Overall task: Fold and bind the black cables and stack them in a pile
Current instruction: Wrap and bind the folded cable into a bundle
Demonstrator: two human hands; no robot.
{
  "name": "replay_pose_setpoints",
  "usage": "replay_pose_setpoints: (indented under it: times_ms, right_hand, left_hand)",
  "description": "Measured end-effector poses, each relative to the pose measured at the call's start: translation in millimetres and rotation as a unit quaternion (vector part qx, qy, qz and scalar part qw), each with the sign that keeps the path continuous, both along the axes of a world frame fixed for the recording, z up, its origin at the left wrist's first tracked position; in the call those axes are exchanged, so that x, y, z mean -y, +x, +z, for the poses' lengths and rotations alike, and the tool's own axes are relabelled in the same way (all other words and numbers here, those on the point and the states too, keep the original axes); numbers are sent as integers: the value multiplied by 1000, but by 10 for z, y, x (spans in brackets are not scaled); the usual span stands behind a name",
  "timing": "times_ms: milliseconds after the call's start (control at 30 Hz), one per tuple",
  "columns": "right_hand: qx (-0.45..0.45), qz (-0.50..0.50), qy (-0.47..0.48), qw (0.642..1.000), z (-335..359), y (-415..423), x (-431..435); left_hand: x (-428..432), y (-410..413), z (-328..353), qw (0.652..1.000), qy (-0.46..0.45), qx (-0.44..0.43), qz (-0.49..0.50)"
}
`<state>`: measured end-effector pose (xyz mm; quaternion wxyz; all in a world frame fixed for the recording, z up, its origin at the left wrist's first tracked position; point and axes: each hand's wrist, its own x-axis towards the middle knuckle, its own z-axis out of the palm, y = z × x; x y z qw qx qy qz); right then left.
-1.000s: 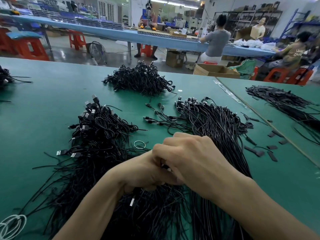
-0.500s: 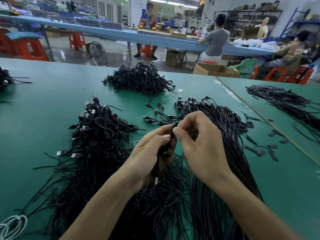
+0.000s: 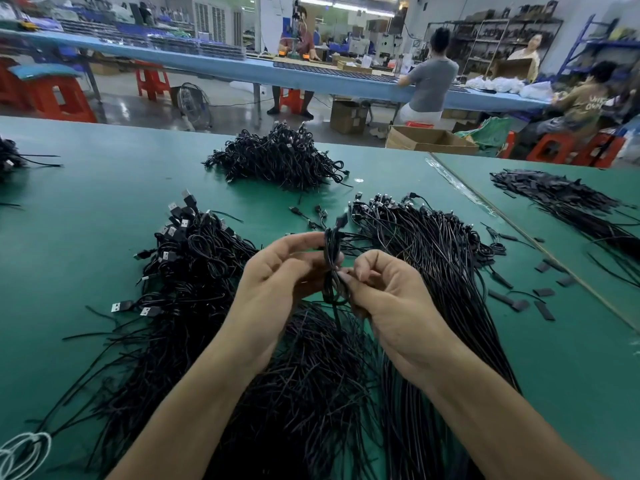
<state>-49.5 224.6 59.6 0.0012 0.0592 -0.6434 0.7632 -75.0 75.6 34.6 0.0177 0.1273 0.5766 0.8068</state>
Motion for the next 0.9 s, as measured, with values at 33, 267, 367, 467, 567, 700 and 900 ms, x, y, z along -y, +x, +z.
replay_pose_setpoints:
  times_ms: [33, 267, 367, 467, 567, 700, 900]
  right_hand:
    - [-2, -1, 4, 1000, 0, -3, -2]
    - [-12, 44, 45, 998, 33, 0, -63]
    - [-25, 48, 74, 996, 27, -7, -88]
    - [-36, 61, 96, 993, 48, -15, -107]
    - [-44, 61, 121, 990, 82, -39, -152]
    - [-110, -21, 241, 964, 74, -93, -189]
    - [-176, -113, 246, 946, -15, -95, -118]
  left_hand:
    - [1, 0, 5, 1000, 23, 1, -5]
    - [-60, 45, 30, 998, 44, -10, 37]
    - [-67, 49, 8, 999, 36, -22, 31]
    - [-69, 53, -15, 998, 21, -52, 7]
    - [-58, 62, -25, 997, -8, -78, 13]
    - [-86, 61, -68, 975, -164, -124, 82]
    - [-127, 50, -139, 966, -203, -88, 132]
